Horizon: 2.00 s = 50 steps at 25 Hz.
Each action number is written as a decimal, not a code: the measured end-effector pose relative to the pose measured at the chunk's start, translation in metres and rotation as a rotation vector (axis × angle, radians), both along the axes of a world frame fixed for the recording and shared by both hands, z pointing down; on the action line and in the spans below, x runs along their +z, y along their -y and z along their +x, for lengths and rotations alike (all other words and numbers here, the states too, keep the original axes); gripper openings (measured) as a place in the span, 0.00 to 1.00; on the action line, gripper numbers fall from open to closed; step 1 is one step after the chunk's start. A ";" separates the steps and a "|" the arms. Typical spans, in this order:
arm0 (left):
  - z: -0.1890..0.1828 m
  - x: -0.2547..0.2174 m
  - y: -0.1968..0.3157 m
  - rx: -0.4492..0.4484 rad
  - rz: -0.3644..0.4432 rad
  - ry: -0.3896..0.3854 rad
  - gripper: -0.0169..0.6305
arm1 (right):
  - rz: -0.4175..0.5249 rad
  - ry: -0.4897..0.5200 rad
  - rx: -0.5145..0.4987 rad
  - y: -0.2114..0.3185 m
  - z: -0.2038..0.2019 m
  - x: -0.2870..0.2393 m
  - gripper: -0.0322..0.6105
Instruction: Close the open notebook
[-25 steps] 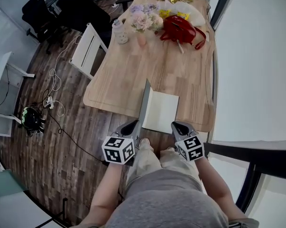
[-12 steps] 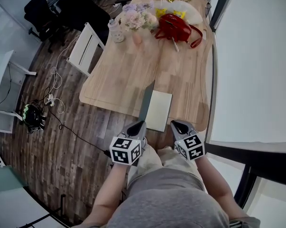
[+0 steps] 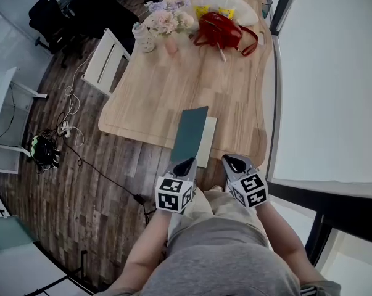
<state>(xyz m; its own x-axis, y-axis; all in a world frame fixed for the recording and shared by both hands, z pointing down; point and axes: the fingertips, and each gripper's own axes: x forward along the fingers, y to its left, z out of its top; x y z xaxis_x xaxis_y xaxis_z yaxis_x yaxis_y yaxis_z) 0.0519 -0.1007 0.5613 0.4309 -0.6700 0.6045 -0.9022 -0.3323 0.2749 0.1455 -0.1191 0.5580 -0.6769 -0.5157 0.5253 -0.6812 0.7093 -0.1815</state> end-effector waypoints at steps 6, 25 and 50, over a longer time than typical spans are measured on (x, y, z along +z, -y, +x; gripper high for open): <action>0.021 0.026 -0.001 0.040 -0.045 0.041 0.05 | -0.010 0.002 0.019 -0.001 0.020 0.005 0.05; 0.049 0.096 -0.003 0.074 -0.155 0.077 0.09 | -0.048 0.004 0.037 -0.017 0.037 0.023 0.05; 0.024 0.057 -0.038 -0.023 -0.081 -0.074 0.11 | -0.010 0.035 0.080 -0.052 0.020 0.003 0.05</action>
<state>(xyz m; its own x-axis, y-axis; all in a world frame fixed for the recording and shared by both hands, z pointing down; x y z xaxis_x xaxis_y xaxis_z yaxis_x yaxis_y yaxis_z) 0.0757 -0.0624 0.6188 0.4612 -0.6302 0.6246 -0.8858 -0.2854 0.3661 0.1655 -0.0669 0.5606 -0.6518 -0.5635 0.5075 -0.7287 0.6509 -0.2132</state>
